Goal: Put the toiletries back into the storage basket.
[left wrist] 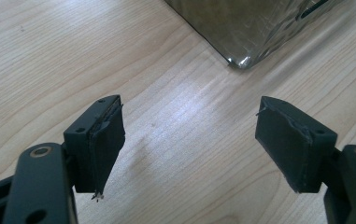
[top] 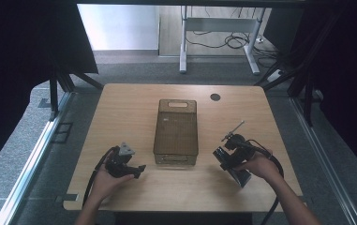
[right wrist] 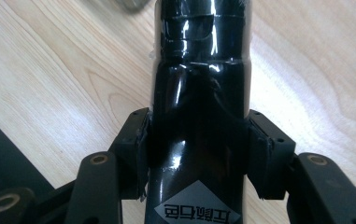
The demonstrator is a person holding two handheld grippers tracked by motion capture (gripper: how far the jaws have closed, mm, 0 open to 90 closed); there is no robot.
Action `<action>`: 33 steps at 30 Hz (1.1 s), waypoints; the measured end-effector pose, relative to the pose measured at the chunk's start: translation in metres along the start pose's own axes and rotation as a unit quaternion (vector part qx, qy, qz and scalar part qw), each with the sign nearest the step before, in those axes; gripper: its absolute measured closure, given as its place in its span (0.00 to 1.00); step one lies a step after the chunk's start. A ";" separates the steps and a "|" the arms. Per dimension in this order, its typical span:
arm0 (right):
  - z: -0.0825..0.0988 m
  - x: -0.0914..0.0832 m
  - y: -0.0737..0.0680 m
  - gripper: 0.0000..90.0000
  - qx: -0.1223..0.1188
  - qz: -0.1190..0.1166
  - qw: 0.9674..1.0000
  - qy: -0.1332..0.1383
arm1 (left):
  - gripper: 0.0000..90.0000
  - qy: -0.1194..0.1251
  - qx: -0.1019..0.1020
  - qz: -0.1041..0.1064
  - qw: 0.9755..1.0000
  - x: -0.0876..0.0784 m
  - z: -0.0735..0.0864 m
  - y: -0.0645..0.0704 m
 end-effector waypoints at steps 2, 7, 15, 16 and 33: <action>-0.004 -0.005 -0.001 0.53 0.001 0.000 1.000 0.003 | 0.27 -0.001 0.000 0.001 1.000 0.000 0.000 0.000; -0.013 -0.014 -0.001 0.53 0.002 -0.002 1.000 0.010 | 0.27 -0.001 0.000 0.002 1.000 0.000 0.000 0.001; -0.028 -0.027 -0.002 0.53 0.002 -0.006 1.000 0.019 | 0.27 0.000 0.000 0.003 1.000 0.001 0.000 0.002; -0.032 -0.030 -0.001 0.53 0.003 -0.007 1.000 0.021 | 0.27 0.000 0.000 0.002 1.000 0.001 0.000 0.002; -0.064 -0.040 -0.003 0.53 0.013 -0.014 0.999 0.027 | 0.27 -0.001 0.004 0.004 1.000 0.003 0.000 0.003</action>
Point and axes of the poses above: each handheld gripper's, and its own axes: x roughly forward along the jaws, z roughly out of its underside, y roughly to its right, the point moved 8 cm from there along x, roughly forward along the jaws, and after that the axes turned 1 degree about -z, right-handed, at the moved point
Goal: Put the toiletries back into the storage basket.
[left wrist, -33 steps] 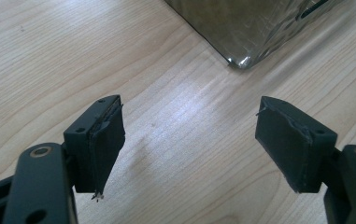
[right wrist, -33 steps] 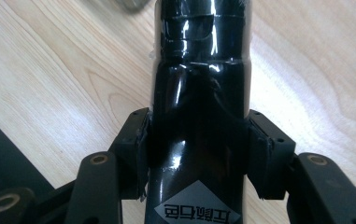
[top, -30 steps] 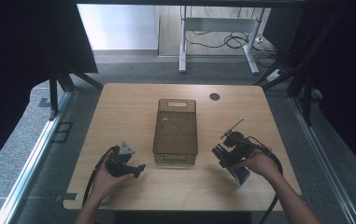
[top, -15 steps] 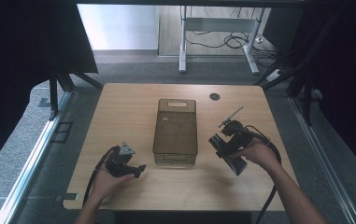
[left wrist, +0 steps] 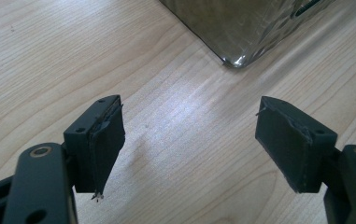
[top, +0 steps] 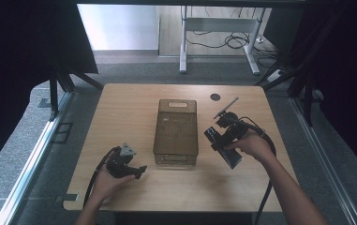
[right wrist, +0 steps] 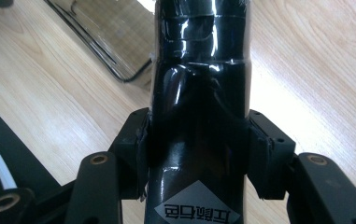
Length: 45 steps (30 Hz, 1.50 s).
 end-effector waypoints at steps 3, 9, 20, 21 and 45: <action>-0.006 0.000 0.000 0.53 0.004 0.001 1.000 0.000 | 0.27 0.000 0.001 0.001 1.000 0.000 0.000 0.001; -0.018 -0.001 -0.002 0.53 0.011 -0.004 1.000 0.005 | 0.27 0.001 0.000 0.001 1.000 0.001 -0.001 0.002; -0.037 0.003 -0.006 0.53 0.016 -0.012 1.000 0.009 | 0.27 0.001 0.002 0.003 1.000 0.001 -0.001 0.003; -0.040 0.004 -0.007 0.53 0.018 -0.011 1.000 0.008 | 0.27 0.001 0.002 0.004 1.000 0.002 -0.001 0.003; -0.078 0.014 -0.014 0.53 0.018 -0.012 1.000 0.005 | 0.27 -0.002 0.005 0.008 1.000 0.004 -0.001 0.005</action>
Point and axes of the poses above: each handheld gripper's, and its own axes: x roughly forward along the jaws, z roughly out of its underside, y roughly to its right, the point moved 8 cm from there along x, roughly forward along the jaws, and after that the axes turned 1 degree about -z, right-handed, at the moved point
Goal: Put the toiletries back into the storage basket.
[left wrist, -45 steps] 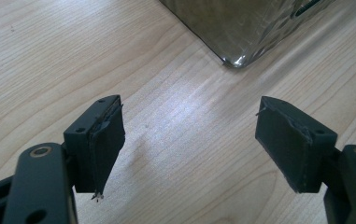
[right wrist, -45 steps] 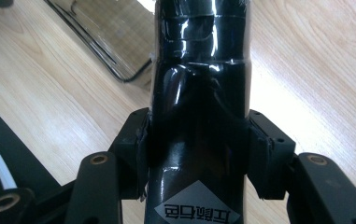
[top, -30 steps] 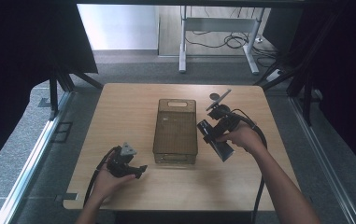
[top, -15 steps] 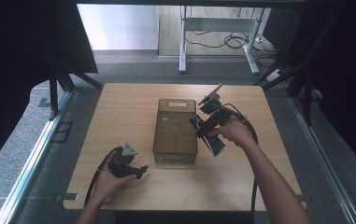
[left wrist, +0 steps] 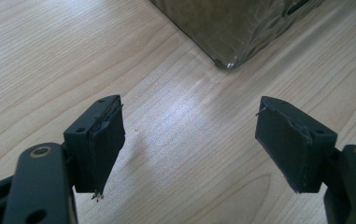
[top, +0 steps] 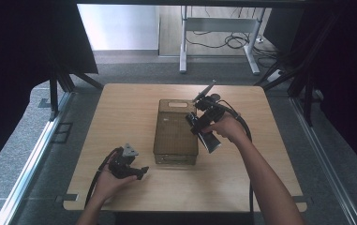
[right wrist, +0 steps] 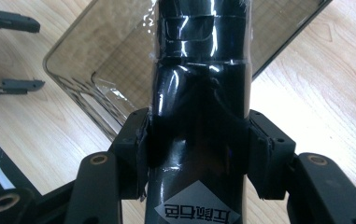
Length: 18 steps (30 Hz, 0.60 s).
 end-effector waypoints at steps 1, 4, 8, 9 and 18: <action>-0.002 0.000 0.000 0.53 0.000 0.000 1.000 0.001 | 0.27 0.001 0.000 0.000 1.000 0.000 0.000 0.000; -0.007 0.001 -0.001 0.53 0.002 -0.002 1.000 0.002 | 0.27 0.002 -0.001 0.000 1.000 -0.001 0.000 0.000; -0.014 0.003 -0.002 0.53 0.007 -0.002 1.000 0.003 | 0.27 0.003 -0.001 0.000 1.000 -0.001 0.000 -0.001; -0.015 0.004 -0.002 0.53 0.008 -0.002 1.000 0.004 | 0.27 0.003 -0.001 0.000 1.000 -0.001 0.000 -0.002; -0.029 0.013 -0.004 0.53 0.013 -0.002 1.000 0.002 | 0.27 0.005 -0.002 -0.001 1.000 -0.003 0.000 -0.003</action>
Point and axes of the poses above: each handheld gripper's, and its own axes: x roughly forward along the jaws, z roughly out of its underside, y roughly to its right, the point moved 8 cm from there along x, roughly forward along the jaws, and after that the axes turned 1 degree about -z, right-handed, at the moved point
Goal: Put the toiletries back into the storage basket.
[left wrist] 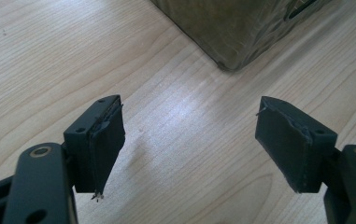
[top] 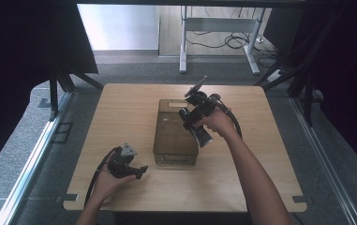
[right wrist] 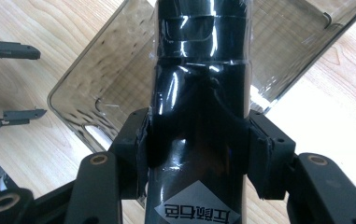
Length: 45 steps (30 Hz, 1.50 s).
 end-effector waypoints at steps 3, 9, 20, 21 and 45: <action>-0.003 0.002 -0.002 0.53 0.004 0.000 1.000 -0.002 | 0.27 0.000 0.000 0.000 1.000 0.000 0.000 0.000; -0.011 0.010 -0.006 0.53 0.018 0.001 1.000 -0.004 | 0.27 0.001 0.002 0.002 1.000 0.000 -0.001 0.001; -0.022 0.026 -0.010 0.53 0.035 -0.005 0.999 -0.006 | 0.27 0.003 0.000 0.001 1.000 -0.001 -0.001 0.000; -0.023 0.028 -0.010 0.53 0.035 -0.004 0.999 -0.007 | 0.27 0.003 0.000 0.001 1.000 -0.001 -0.001 -0.001; -0.042 0.060 -0.015 0.53 0.072 -0.014 0.997 -0.005 | 0.27 0.003 0.002 0.002 1.000 -0.002 -0.001 -0.001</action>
Point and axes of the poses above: each handheld gripper's, and its own axes: x roughly forward along the jaws, z roughly out of its underside, y roughly to its right, the point moved 8 cm from there along x, roughly forward along the jaws, and after that the axes turned 1 degree about -z, right-handed, at the moved point
